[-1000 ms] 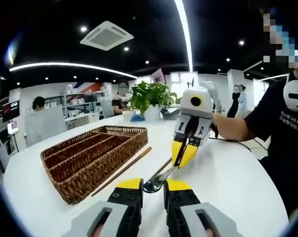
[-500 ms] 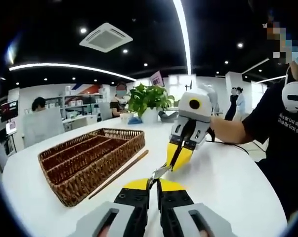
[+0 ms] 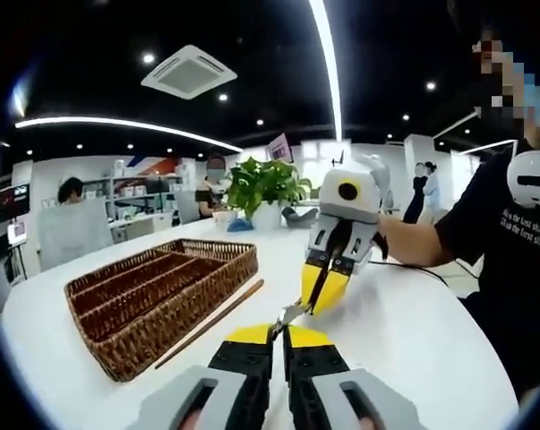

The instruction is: Arrange the knives, forks, and spoons in their matching storage slots by inserting each utensil handle-first until every utensil is classified and aligned in the correct compartment

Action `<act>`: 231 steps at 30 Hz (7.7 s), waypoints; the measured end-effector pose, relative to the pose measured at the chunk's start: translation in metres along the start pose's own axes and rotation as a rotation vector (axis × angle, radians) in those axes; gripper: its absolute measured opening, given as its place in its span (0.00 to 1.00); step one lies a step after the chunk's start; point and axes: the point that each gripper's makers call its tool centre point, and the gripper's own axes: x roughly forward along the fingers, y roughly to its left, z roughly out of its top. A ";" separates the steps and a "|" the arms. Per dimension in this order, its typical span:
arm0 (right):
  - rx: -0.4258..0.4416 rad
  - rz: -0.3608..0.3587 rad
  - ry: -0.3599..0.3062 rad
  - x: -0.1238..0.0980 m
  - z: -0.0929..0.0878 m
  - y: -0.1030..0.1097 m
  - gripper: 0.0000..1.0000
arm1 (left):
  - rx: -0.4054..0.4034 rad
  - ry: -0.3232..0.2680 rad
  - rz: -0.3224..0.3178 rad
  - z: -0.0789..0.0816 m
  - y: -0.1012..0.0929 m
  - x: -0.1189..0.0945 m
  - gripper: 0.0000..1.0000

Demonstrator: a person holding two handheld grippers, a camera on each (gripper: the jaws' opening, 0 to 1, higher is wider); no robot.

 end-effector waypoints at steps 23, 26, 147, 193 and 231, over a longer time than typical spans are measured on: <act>0.120 0.068 -0.059 -0.004 0.013 0.009 0.00 | -0.017 -0.058 -0.062 0.010 -0.016 0.024 0.00; 0.149 0.077 -0.092 -0.009 0.020 0.007 0.00 | -0.066 -0.139 -0.071 0.027 -0.015 0.018 0.00; 0.002 0.167 0.063 0.003 -0.023 0.024 0.00 | 0.251 0.249 -0.047 -0.033 -0.027 0.022 0.03; -0.290 -0.229 0.001 -0.040 0.088 -0.046 0.00 | 0.004 -0.107 0.499 0.015 0.104 -0.071 1.00; -0.484 -0.227 0.041 -0.010 0.081 -0.137 0.00 | -0.010 0.020 0.506 -0.010 0.104 -0.060 1.00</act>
